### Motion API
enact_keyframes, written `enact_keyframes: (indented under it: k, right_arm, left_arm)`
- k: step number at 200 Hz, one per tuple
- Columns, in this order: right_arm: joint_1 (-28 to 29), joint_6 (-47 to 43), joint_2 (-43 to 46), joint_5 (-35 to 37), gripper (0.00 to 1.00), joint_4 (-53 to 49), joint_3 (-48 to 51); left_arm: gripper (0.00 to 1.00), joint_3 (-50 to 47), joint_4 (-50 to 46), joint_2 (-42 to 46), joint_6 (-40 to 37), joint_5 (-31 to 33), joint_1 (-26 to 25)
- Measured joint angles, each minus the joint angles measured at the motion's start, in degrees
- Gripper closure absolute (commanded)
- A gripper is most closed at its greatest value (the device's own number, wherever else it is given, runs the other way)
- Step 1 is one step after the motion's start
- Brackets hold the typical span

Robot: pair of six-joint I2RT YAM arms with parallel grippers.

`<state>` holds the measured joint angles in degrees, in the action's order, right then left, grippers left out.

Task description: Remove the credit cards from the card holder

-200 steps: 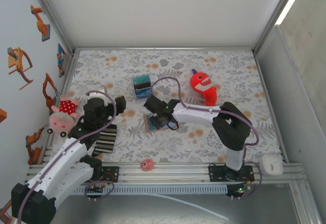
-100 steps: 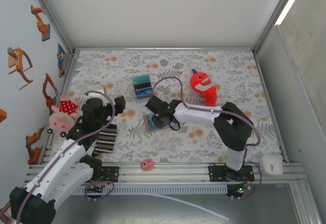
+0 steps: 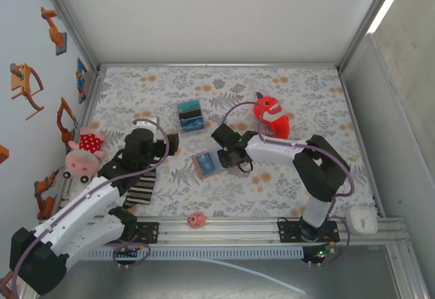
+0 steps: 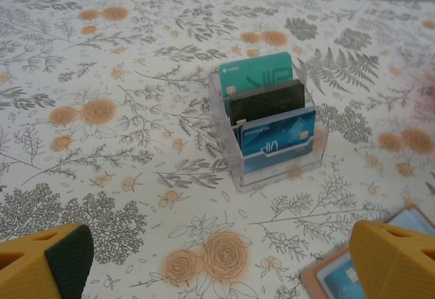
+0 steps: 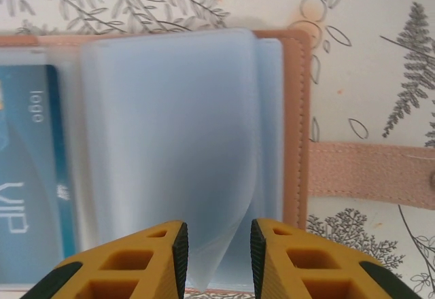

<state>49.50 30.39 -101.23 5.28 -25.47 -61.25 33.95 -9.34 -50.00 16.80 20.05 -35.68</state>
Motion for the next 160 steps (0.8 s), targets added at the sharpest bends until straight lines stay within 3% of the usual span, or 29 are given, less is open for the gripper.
enact_keyframes:
  k: [76,160]
  right_arm:
    - [-4.9,3.2,9.2,-1.8,0.72,2.1,5.5]
    - [-7.7,4.3,15.3,-4.9,0.77,4.1,7.4]
  left_arm:
    - [0.03,0.8,-0.1,-12.4,-1.1,5.4,-10.0]
    - [0.03,0.5,5.8,-24.0,0.8,4.0,-10.9]
